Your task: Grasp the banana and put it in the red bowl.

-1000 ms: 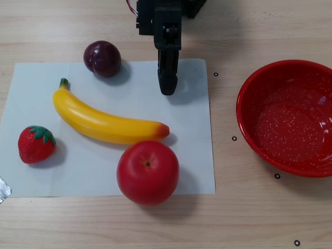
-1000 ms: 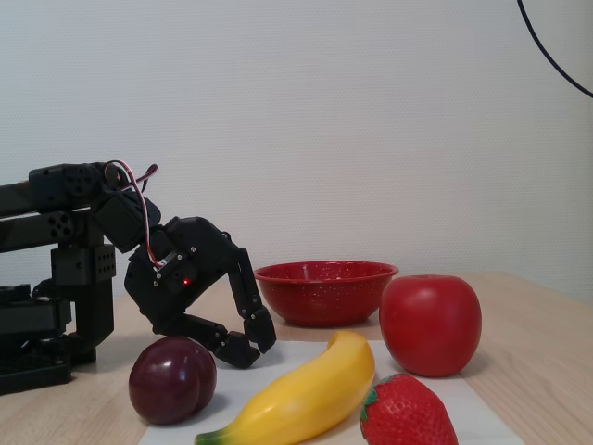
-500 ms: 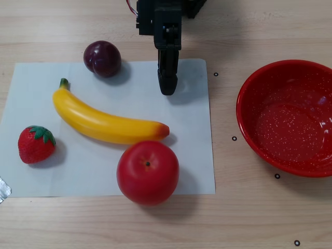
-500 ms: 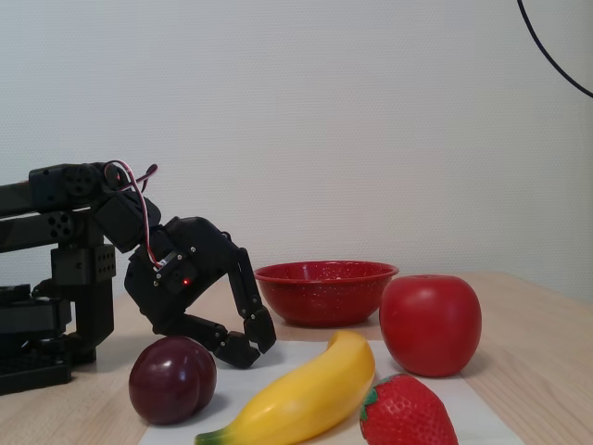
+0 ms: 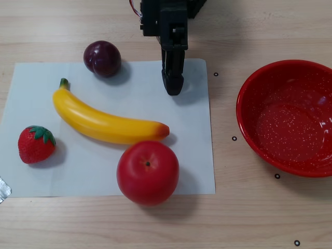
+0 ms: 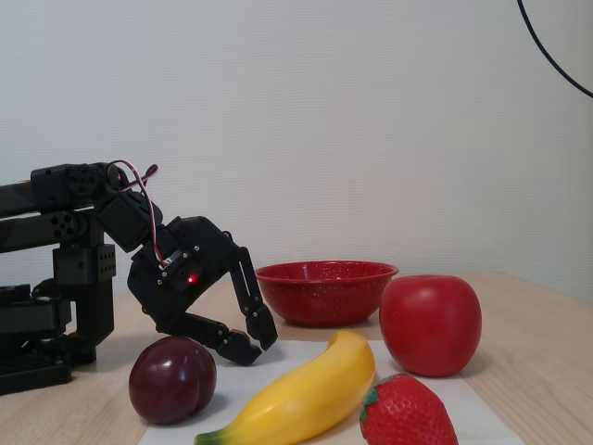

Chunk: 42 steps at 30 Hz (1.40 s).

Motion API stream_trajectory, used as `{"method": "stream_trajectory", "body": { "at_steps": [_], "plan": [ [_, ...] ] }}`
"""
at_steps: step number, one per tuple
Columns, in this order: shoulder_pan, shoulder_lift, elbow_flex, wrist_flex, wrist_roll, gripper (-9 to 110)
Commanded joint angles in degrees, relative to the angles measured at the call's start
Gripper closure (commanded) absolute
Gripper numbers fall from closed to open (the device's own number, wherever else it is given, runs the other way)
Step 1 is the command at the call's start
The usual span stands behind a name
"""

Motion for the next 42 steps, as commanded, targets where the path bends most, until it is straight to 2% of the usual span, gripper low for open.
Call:
{"method": "stream_trajectory", "body": {
  "at_steps": [1, 14, 25, 42],
  "plan": [
    [0.26, 0.0, 0.18, -0.09, -0.09, 101],
    [0.44, -1.23, -3.25, 2.02, 1.41, 101],
    [-1.85, -12.92, -25.4, 15.82, -0.18, 101],
    [-11.51, -41.84, -62.58, 33.13, 1.14, 101]
  ]
}}
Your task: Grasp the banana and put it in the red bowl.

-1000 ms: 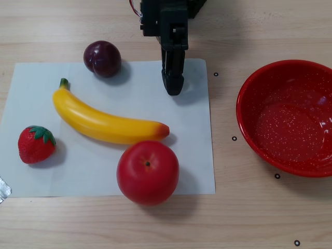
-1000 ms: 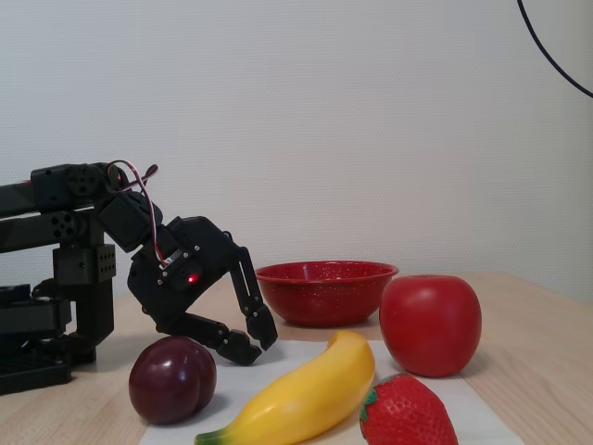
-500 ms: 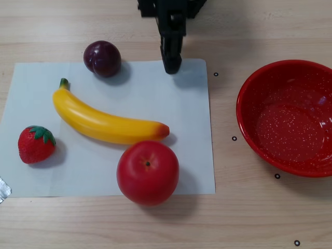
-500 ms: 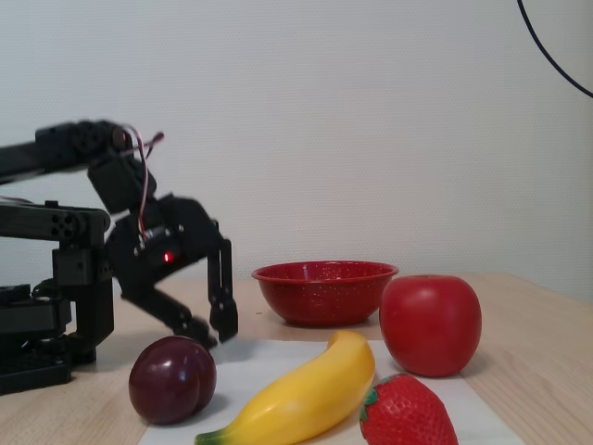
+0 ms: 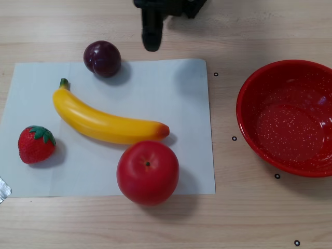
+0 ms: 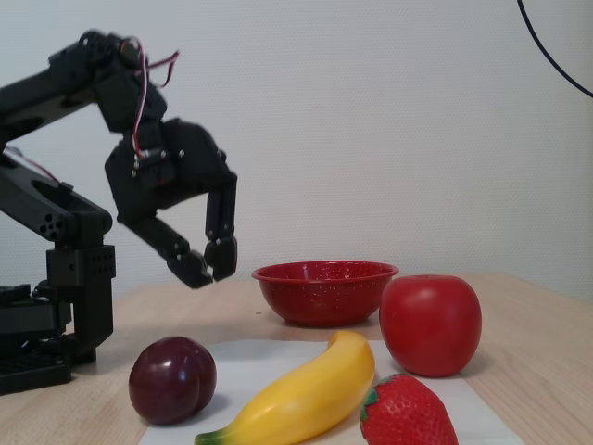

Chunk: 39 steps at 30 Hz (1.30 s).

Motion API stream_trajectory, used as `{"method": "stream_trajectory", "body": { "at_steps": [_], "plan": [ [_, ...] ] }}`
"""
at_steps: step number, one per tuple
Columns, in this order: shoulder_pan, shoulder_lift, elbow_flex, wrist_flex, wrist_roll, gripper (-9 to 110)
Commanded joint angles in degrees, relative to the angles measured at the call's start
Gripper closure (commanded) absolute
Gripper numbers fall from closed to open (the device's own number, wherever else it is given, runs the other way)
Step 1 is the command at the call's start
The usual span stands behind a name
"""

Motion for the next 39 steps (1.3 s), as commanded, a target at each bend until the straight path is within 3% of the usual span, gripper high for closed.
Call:
{"method": "stream_trajectory", "body": {
  "at_steps": [1, 13, 24, 35, 39],
  "plan": [
    [-1.58, -3.96, -8.79, 2.11, 0.79, 101],
    [-8.44, -27.95, -34.72, 11.95, 0.88, 99],
    [-10.28, -47.72, -58.18, 21.27, -0.7, 89],
    [-10.37, -60.47, -66.53, 19.34, -1.85, 53],
    [-10.37, -63.9, -66.53, 16.44, -1.93, 47]
  ]
}}
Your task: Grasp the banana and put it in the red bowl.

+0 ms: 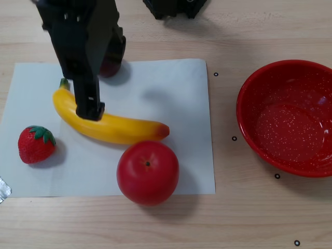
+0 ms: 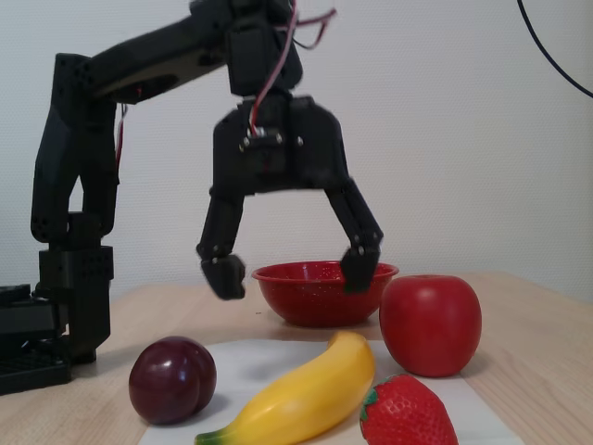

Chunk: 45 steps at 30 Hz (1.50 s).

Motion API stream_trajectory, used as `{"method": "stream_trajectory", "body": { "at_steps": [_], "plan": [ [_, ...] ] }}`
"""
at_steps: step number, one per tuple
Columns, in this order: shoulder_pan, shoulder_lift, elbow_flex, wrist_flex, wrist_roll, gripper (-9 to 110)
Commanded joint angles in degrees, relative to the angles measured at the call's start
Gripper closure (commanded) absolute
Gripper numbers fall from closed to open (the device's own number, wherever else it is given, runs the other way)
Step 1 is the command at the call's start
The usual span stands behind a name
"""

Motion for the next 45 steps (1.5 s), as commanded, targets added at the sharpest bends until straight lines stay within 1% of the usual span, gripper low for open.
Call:
{"method": "stream_trajectory", "body": {
  "at_steps": [1, 5, 12, 19, 21, 34, 39, 43, 45],
  "plan": [
    [-0.18, 1.49, -5.71, -2.99, -1.14, 46],
    [-0.18, -1.85, -5.45, -7.47, -1.32, 44],
    [-0.09, -6.86, -6.33, -16.61, -0.62, 45],
    [-0.26, -11.69, -9.4, -17.67, -0.62, 46],
    [-0.26, -12.66, -9.93, -17.67, -0.88, 48],
    [0.09, -13.71, -12.04, -16.08, -1.76, 73],
    [-0.35, -13.27, -12.22, -15.47, -1.76, 85],
    [-0.7, -12.3, -11.69, -14.94, -2.02, 100],
    [-0.88, -11.34, -10.81, -14.41, -1.85, 101]
  ]
}}
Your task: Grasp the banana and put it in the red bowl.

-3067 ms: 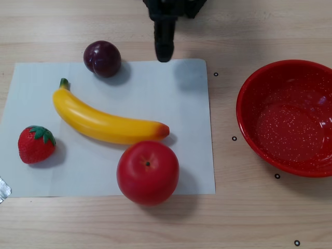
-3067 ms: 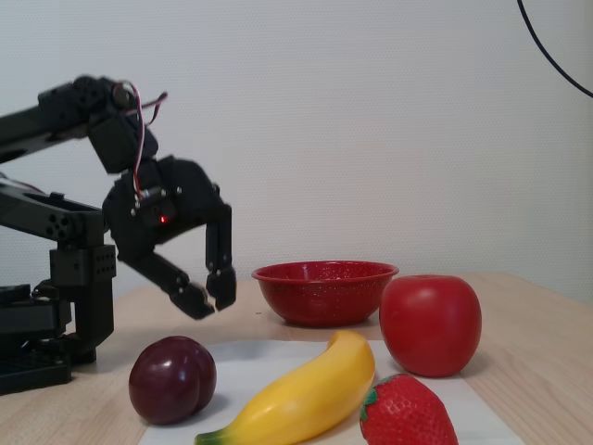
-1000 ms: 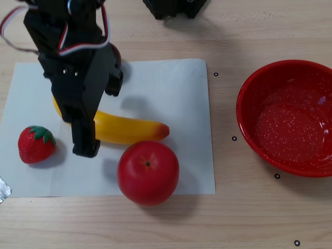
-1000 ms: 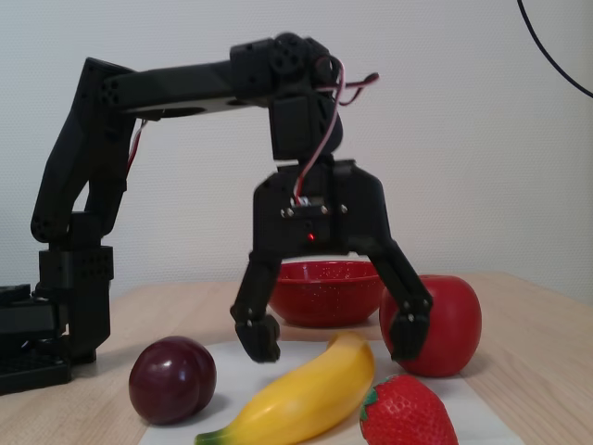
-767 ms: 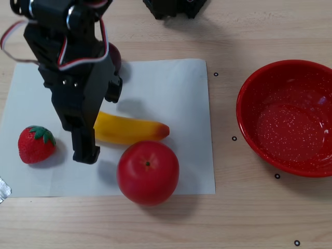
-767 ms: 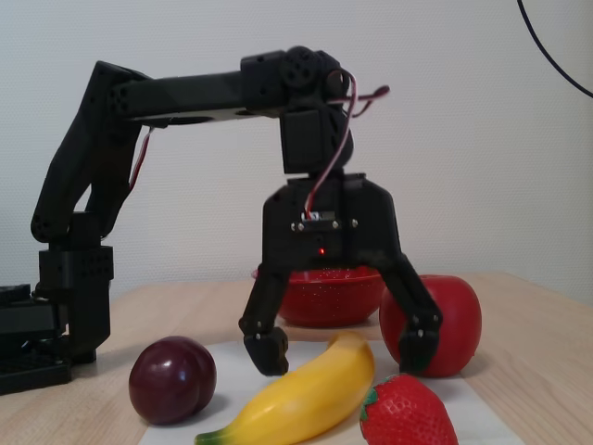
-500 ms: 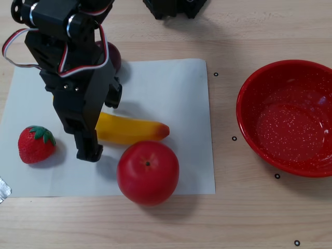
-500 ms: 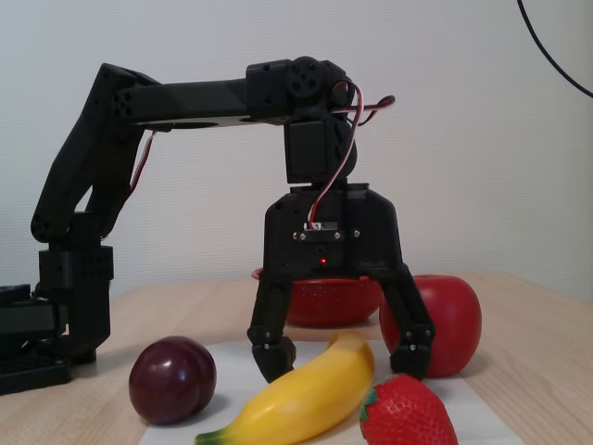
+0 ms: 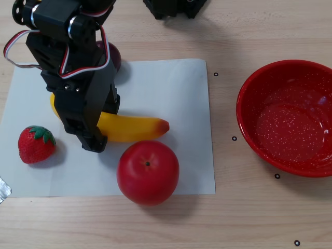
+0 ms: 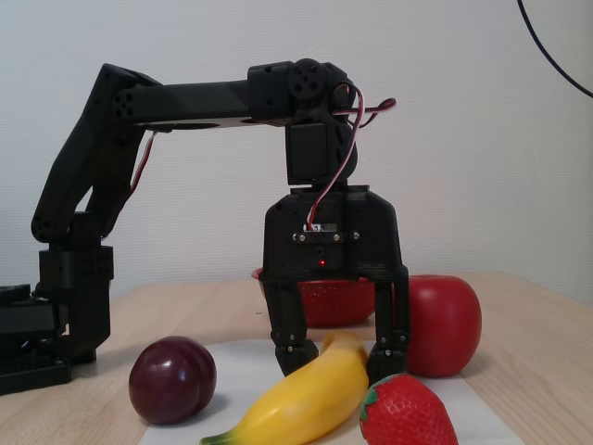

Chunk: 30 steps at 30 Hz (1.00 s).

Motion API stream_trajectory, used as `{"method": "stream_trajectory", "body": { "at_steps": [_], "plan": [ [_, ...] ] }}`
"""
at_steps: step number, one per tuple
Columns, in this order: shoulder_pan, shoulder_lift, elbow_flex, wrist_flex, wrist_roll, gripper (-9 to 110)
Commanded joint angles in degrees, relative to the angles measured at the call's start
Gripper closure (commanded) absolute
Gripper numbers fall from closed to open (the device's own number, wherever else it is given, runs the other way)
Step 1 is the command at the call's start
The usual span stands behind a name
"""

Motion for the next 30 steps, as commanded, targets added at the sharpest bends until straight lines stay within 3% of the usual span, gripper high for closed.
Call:
{"method": "stream_trajectory", "body": {
  "at_steps": [1, 16, 30],
  "plan": [
    [-0.97, 7.12, -5.8, 1.76, -0.18, 101],
    [0.79, 26.98, -7.47, 17.84, 2.81, 101],
    [3.16, 44.91, -4.22, 23.55, 6.24, 101]
  ]
}}
